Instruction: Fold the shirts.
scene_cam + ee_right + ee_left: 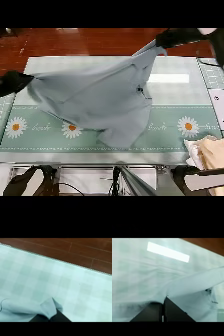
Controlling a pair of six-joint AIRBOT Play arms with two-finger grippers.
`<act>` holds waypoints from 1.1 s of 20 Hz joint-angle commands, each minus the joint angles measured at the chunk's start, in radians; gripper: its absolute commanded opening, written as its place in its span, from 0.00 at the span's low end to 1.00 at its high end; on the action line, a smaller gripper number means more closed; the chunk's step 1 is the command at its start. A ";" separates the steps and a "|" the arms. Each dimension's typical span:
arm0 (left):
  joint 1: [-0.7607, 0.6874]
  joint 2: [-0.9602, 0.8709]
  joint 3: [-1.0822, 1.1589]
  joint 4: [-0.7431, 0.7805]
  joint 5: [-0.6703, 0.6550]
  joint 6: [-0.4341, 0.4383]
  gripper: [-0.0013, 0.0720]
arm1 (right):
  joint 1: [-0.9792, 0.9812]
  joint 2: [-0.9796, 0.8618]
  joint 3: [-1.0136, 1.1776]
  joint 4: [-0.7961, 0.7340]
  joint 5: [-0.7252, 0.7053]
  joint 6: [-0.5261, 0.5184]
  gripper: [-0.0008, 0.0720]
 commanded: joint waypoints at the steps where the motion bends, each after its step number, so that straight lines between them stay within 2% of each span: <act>1: -0.004 -0.209 -0.033 -0.090 0.133 0.161 0.05 | 0.013 -0.101 0.001 0.008 -0.117 0.013 0.04; 7: -0.100 -0.470 -0.033 -0.288 0.269 0.359 0.05 | 0.013 -0.131 0.001 0.008 -0.189 0.013 0.04; 11: -0.165 -0.534 -0.027 -0.459 0.411 0.517 0.05 | 0.013 -0.131 0.001 -0.010 -0.193 0.012 0.04; 14: -0.184 -0.567 -0.005 -0.471 0.452 0.549 0.06 | 0.013 -0.131 0.001 -0.015 -0.188 0.013 0.04; 15: -0.184 -0.576 -0.005 -0.471 0.438 0.549 0.09 | 0.013 -0.131 0.001 -0.011 -0.180 0.013 0.13; 17: -0.172 -0.578 -0.002 -0.470 0.410 0.548 0.67 | 0.013 -0.124 0.002 -0.007 -0.136 0.013 0.42; 18: -0.143 -0.568 0.011 -0.469 0.371 0.548 0.77 | 0.013 -0.109 0.002 -0.027 -0.103 0.013 0.53; 21: 0.064 -0.529 0.135 -0.298 0.158 0.536 0.76 | -0.009 -0.015 0.002 -0.244 0.101 0.032 0.63; 22: 0.146 -0.524 0.180 -0.197 0.093 0.477 0.76 | -0.025 0.016 0.002 -0.322 0.188 0.055 0.63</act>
